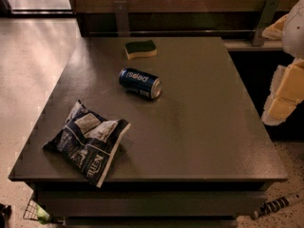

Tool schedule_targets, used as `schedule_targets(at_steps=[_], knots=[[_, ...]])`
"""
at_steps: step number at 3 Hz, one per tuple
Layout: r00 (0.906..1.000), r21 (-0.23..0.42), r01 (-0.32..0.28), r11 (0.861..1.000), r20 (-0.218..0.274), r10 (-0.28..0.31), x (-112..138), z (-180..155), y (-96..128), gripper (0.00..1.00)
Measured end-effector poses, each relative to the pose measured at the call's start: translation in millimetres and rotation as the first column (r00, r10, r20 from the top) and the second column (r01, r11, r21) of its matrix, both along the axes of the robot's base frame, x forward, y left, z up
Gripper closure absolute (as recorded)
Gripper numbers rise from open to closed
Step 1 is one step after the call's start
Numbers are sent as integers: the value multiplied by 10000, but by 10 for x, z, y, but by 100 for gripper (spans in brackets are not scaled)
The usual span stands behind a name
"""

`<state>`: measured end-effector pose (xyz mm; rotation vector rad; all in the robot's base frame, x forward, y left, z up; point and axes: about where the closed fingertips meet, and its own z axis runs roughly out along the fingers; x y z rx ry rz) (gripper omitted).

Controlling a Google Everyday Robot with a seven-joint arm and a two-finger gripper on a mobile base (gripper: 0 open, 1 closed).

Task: Place pepsi can upright

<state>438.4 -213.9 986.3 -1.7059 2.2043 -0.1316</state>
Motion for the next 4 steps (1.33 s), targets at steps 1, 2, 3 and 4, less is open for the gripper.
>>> schedule_targets(at_steps=[1,2,3,4], knots=[[10000,0,1,10000,2,-1,0,1,0,0],[9994,212,341,9992,-91,-339,159,18,110,0],[9871,1247,1524,9804,-690,-1447,564,-19,342,0],[9670,1909,2420,9513,-1284,-2202,907,-61,542,0]])
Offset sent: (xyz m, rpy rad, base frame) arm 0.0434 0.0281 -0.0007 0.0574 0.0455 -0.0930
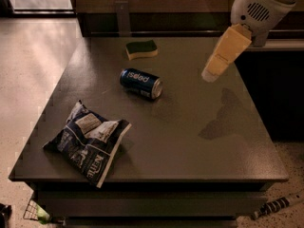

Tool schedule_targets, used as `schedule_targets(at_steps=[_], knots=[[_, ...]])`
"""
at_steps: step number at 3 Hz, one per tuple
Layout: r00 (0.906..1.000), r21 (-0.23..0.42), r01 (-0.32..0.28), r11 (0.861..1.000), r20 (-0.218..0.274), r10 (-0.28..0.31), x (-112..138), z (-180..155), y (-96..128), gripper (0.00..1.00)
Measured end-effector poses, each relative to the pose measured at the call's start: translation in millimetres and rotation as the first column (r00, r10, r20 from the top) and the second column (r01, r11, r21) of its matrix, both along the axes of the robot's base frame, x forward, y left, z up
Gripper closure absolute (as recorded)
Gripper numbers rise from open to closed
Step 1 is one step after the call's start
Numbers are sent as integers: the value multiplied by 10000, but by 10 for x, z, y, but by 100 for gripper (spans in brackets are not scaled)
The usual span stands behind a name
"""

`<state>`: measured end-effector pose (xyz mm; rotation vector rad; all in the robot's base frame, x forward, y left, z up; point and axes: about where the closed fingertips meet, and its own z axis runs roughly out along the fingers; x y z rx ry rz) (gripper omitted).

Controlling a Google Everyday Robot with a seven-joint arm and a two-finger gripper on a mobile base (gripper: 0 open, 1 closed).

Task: Place pepsi can upright

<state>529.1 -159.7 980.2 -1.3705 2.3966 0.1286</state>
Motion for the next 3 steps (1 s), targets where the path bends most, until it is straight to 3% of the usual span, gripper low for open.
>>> schedule_targets(at_steps=[1,2,3], knots=[[9975,271,-227,9994,-660,244,508,-139,532,0],[9923,236,-597,9979,-1074,619,775,-275,923,0],[9859,-241,-662,9975,-1558,617,914,-448,1166,0]])
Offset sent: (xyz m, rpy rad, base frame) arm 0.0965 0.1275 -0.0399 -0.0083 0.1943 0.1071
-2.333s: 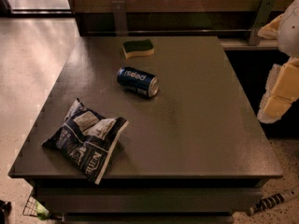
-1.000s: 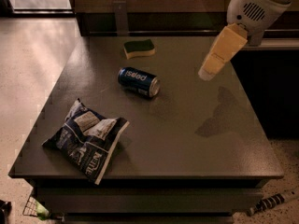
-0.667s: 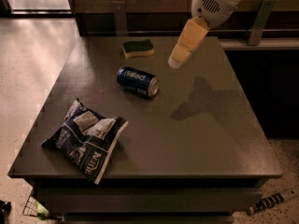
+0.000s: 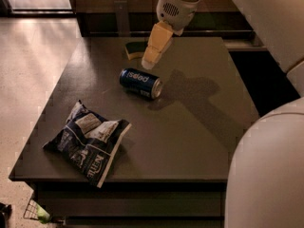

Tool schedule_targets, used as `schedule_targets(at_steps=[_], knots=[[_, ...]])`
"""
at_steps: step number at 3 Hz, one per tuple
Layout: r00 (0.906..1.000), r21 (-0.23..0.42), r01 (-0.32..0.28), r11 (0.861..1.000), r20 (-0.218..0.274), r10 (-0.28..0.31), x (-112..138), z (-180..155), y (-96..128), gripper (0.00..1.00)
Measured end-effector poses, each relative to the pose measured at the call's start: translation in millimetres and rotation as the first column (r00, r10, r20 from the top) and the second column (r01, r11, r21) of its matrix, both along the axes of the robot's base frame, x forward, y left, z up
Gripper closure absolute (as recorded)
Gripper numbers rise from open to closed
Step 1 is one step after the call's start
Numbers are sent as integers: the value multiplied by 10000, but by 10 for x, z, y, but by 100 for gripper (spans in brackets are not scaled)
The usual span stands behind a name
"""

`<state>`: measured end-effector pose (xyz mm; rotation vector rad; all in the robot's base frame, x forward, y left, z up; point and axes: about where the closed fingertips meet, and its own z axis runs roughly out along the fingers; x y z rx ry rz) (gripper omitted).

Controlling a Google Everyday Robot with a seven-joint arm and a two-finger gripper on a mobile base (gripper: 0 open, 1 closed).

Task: Place pepsi can upright

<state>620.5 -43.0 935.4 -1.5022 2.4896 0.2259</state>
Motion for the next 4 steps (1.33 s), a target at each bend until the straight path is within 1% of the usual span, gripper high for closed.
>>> schedule_targets(at_steps=[1,2,3,4], knots=[[9972,-887,460,9950,-548,-509,207,-314,224,0],[9929,-1373,844,9869,-715,-948,307,-469,319,0],[9852,-1996,1352,9705,-771,-1531,217,-523,379,0],[9793,-2377,1617,9578,-810,-1854,57,-536,405,0]])
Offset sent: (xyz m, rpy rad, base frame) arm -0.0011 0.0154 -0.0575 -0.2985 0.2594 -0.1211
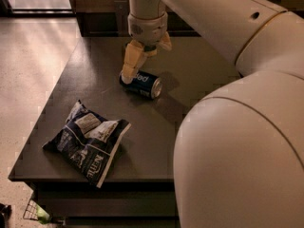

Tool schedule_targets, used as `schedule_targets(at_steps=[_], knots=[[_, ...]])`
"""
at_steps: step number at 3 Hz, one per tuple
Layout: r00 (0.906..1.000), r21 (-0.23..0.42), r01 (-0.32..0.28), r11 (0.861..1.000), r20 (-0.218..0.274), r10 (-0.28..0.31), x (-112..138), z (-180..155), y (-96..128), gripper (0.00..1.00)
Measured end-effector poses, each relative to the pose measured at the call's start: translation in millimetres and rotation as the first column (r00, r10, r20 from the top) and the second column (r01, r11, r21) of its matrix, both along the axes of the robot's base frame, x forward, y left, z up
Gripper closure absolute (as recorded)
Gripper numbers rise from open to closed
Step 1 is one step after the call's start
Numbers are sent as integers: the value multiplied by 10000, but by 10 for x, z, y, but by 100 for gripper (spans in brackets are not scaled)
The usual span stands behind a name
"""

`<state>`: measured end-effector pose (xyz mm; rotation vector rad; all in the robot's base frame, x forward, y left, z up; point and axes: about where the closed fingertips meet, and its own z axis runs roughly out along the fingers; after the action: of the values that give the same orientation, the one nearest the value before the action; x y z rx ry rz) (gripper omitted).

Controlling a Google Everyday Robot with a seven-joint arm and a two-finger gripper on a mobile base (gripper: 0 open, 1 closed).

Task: Place pepsi can upright

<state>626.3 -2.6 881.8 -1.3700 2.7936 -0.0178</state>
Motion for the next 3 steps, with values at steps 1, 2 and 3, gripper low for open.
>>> schedule_targets(at_steps=[1,2,3], knots=[[9997,-13,35,10000,-230,-36,-130,-87,13,0],[9996,309,17,9995,-275,-9,-175,-172,-6,0],[9997,767,-236,9968,98,229,-218,-237,-18,0]])
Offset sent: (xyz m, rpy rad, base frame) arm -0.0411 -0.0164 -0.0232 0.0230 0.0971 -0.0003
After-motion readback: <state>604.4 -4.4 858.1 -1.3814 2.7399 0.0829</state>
